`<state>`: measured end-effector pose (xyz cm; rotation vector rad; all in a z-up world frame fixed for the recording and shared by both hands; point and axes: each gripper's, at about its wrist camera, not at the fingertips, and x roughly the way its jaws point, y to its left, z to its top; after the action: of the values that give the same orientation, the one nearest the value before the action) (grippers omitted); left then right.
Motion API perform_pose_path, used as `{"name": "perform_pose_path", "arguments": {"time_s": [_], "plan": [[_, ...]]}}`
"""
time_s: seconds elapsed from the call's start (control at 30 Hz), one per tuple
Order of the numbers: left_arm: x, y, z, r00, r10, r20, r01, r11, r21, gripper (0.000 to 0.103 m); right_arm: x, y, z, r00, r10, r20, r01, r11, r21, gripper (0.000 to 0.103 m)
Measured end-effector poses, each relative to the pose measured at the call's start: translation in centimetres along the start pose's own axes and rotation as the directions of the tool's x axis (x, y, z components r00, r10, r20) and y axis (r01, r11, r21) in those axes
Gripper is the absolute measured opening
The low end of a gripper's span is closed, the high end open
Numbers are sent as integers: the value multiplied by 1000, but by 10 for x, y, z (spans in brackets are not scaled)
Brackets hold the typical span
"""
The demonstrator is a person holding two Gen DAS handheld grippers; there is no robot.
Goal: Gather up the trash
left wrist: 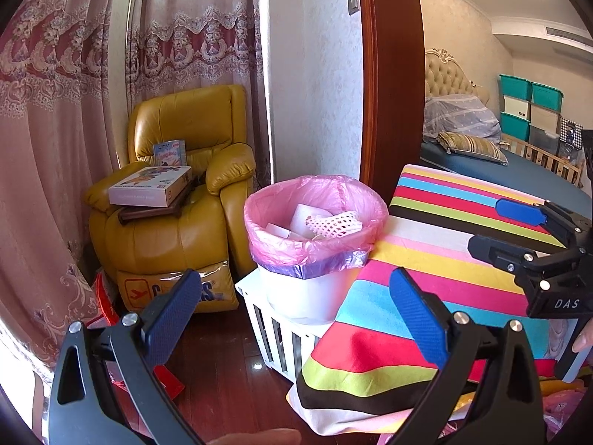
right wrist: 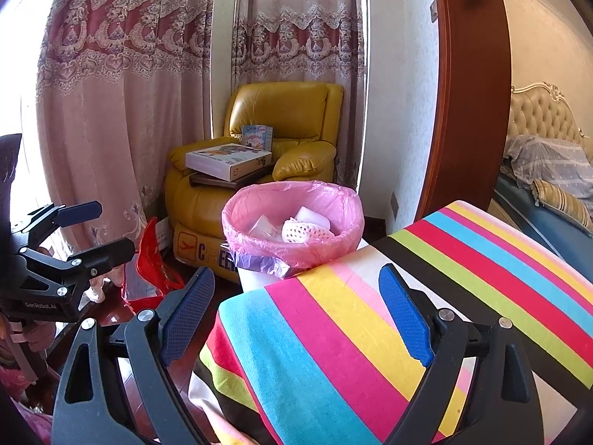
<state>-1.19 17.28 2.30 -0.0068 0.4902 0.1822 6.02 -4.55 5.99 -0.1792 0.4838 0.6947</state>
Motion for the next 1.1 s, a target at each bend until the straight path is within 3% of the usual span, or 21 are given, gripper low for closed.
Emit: {"name": "perform_pose_path", "arguments": {"time_s": [1.1], "plan": [[3, 0, -4, 1000, -13, -15, 13, 1000, 2, 98, 2, 3, -2, 1000, 1, -8, -1, 1000, 3, 84]]}}
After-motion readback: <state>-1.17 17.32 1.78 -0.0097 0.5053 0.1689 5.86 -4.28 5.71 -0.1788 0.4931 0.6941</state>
